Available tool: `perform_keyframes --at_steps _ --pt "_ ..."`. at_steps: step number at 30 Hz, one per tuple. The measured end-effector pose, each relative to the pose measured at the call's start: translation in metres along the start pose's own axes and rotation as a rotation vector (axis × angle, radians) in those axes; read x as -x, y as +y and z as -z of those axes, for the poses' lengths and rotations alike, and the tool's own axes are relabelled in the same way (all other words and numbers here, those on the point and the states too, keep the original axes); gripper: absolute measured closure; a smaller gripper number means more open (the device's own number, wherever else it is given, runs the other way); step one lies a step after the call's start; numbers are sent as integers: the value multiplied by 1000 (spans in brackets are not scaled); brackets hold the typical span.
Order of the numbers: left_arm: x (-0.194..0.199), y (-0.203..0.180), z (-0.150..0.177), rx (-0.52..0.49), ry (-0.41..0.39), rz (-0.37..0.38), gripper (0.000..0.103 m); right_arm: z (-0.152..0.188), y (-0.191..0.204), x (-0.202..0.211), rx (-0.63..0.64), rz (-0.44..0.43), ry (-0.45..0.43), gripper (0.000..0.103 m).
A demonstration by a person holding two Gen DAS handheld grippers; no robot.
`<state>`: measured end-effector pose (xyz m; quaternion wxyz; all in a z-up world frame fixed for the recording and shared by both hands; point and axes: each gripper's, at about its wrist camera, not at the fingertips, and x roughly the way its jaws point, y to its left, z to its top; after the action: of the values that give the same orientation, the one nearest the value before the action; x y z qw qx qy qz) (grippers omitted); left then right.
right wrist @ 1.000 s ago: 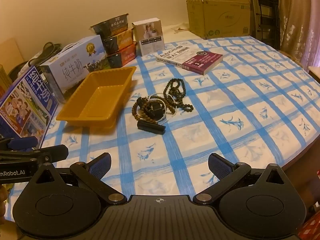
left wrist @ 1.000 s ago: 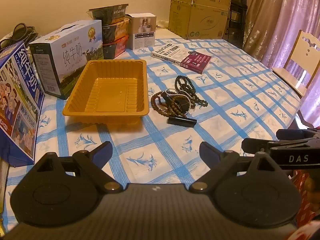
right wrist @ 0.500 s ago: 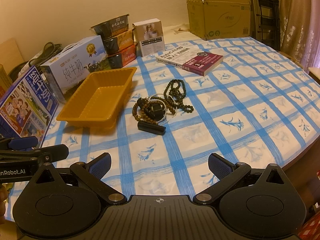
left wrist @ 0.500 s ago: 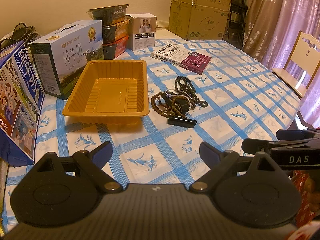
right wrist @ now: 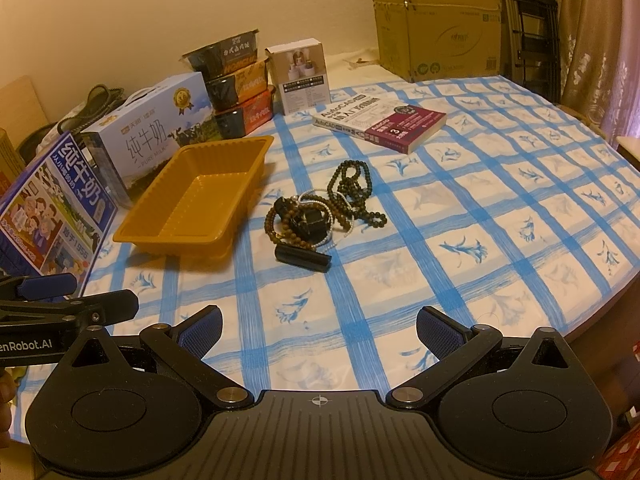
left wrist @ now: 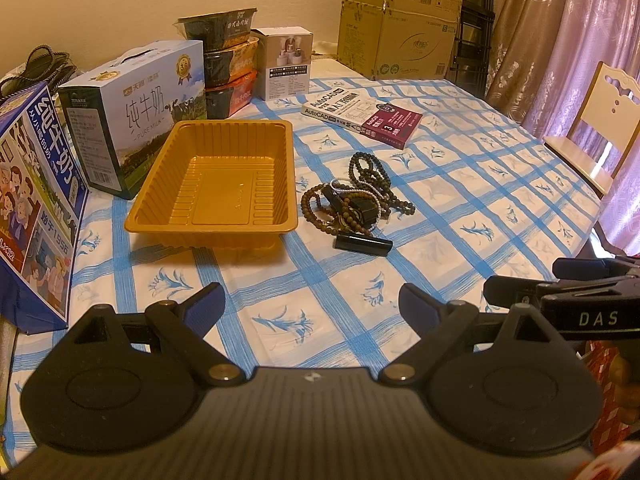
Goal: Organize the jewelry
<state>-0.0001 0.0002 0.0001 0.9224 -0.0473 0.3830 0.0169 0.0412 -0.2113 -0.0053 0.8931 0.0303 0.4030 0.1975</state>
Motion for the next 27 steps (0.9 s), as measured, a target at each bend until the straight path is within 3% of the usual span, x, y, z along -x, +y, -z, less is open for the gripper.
perform_keyframes --at_steps 27 --pt "0 0 0 1 0 1 10 -2 -1 0 1 1 -4 0"
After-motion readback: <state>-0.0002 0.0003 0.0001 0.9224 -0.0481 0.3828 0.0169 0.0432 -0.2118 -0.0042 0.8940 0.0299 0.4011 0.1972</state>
